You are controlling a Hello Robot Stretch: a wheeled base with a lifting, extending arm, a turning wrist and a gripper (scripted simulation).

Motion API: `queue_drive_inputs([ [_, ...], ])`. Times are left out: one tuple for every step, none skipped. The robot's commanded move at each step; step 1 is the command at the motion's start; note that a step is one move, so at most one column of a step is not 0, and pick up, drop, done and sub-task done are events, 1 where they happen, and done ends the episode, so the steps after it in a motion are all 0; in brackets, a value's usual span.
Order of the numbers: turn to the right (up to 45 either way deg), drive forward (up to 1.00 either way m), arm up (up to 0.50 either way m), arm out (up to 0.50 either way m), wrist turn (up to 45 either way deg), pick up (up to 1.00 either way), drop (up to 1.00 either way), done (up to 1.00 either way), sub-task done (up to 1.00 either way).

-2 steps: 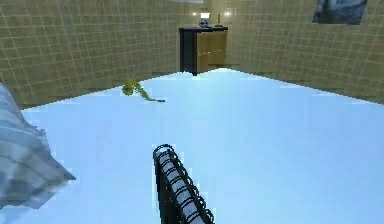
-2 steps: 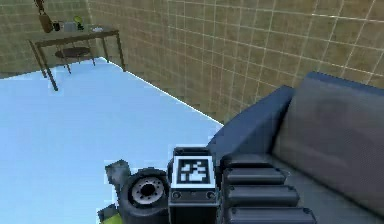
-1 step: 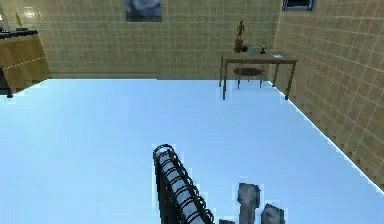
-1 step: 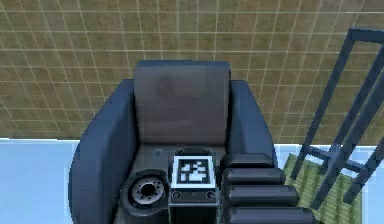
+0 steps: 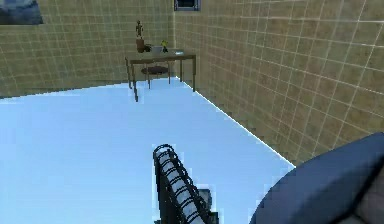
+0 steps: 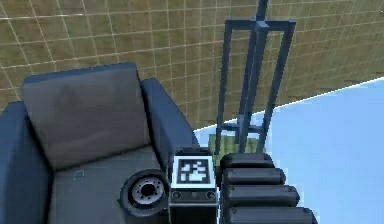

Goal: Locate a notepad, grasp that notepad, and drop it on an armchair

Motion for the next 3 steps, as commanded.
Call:
queue_drive_inputs([
  [3.0,0.0,0.0,0.0,0.0,0.0,0.0,0.0,0.0],
  [-24.0,0.0,0.0,0.0,0.0,0.0,0.0,0.0,0.0],
  [0.0,0.75,0.0,0.0,0.0,0.0,0.0,0.0,0.0],
])
